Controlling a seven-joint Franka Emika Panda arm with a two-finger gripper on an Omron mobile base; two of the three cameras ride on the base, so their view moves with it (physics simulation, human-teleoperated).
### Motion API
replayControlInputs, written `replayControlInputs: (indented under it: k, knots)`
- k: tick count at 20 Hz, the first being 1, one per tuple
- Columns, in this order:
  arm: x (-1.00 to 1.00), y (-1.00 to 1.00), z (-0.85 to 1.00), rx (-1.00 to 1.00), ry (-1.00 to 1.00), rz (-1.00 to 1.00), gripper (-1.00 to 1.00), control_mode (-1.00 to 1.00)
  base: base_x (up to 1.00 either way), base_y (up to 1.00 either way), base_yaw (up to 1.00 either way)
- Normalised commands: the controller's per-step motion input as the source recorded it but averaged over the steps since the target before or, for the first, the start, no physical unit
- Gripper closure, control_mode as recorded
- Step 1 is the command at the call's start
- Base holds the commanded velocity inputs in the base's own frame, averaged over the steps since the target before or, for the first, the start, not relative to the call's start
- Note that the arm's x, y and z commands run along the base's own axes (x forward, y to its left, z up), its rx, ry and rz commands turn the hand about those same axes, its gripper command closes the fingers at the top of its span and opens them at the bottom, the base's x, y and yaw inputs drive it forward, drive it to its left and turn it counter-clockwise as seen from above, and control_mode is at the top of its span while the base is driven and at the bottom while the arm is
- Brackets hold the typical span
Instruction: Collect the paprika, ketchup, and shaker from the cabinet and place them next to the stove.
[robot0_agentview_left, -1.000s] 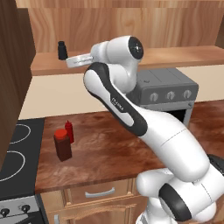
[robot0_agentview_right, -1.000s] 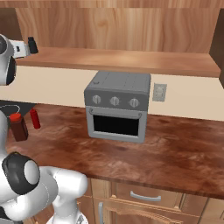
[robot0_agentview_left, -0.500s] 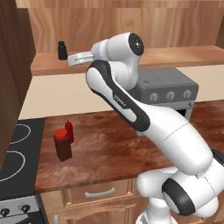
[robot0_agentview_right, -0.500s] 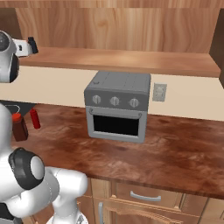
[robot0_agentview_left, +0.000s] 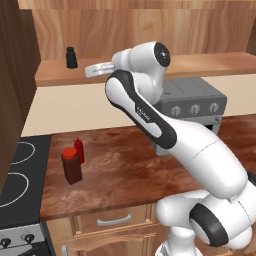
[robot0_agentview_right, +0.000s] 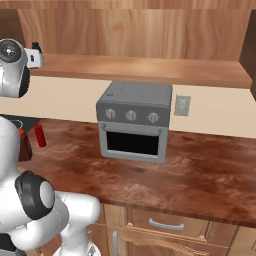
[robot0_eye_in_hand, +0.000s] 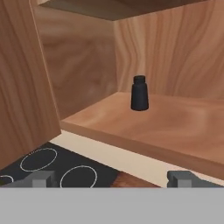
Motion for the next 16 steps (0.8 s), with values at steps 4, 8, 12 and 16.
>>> replayControlInputs:
  k: [4, 8, 12, 16]
  knots:
    - [0.18, 0.00, -0.02, 0.00, 0.01, -0.01, -1.00, -1.00, 0.00, 0.00, 0.00]
    - [0.28, 0.00, 0.00, 0.00, 0.00, 0.00, -1.00, -1.00, 0.00, 0.00, 0.00]
    - [0.36, 0.00, 0.07, 0.00, 0.01, 0.00, -1.00, -1.00, 0.00, 0.00, 0.00]
    - [0.38, 0.00, 0.17, 0.00, 0.02, 0.00, -1.00, -1.00, 0.00, 0.00, 0.00]
